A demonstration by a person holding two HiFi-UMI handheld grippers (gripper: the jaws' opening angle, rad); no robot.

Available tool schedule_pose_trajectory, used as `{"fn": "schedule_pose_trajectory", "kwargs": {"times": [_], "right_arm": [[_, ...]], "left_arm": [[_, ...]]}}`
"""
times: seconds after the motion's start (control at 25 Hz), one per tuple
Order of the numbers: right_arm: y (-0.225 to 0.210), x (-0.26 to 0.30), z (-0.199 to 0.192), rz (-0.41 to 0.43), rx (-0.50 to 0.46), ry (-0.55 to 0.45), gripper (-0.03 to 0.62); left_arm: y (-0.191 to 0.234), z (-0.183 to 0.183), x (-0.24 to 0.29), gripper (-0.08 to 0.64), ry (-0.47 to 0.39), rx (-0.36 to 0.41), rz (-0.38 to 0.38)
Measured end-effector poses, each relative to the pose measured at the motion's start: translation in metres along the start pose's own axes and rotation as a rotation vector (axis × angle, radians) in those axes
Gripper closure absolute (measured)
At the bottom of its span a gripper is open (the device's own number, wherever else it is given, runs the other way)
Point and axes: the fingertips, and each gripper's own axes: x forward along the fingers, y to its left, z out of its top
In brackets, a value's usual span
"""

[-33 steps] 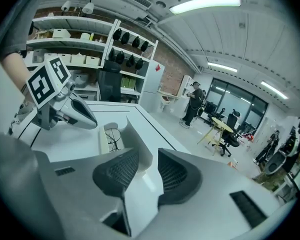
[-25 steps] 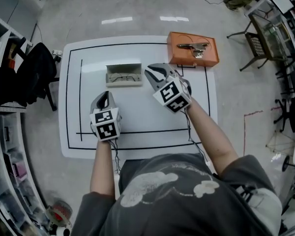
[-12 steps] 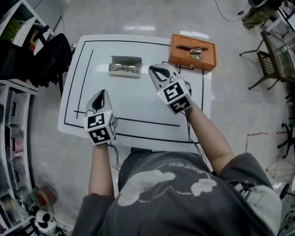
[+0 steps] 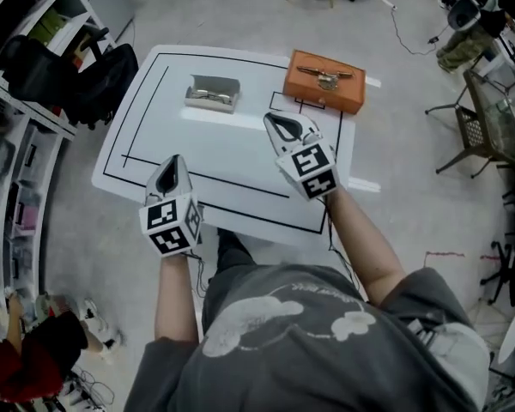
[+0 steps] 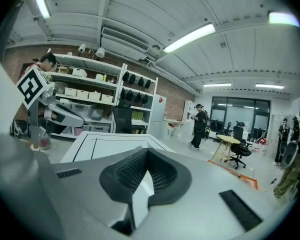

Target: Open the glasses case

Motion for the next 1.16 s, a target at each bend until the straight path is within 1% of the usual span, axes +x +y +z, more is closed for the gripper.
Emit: {"fn": "schedule_pose_trajectory", "kwargs": {"times": [0.2, 0.4, 0.6, 0.76, 0.88, 1.16], "right_arm": [[0.007, -0.045, -0.011, 0.024, -0.015, -0.008, 0.592], [0.010, -0.086, -0.017, 0.034, 0.004, -0.022, 0.592], [0.019, -0.117, -0.029, 0.065, 0.019, -0.021, 0.592], [0.031, -0.132, -0.039, 0.098, 0.041, -0.015, 0.592], [0.042, -0.136, -0.046, 0.122, 0.045, -0.011, 0.592], [0.062, -0.134, -0.064, 0.165, 0.050, 0.015, 0.592]], "left_arm": [[-0.026, -0.017, -0.041, 0.558, 0.005, -0.012, 0.029], [-0.049, -0.033, -0.078, 0.558, 0.010, -0.036, 0.051], [-0.065, -0.046, -0.109, 0.558, 0.004, -0.060, 0.076], [-0.073, -0.057, -0.130, 0.558, -0.006, -0.086, 0.092], [-0.073, -0.069, -0.142, 0.558, 0.002, -0.105, 0.108], [-0.072, -0.093, -0.152, 0.558, 0.023, -0.130, 0.118]]}}
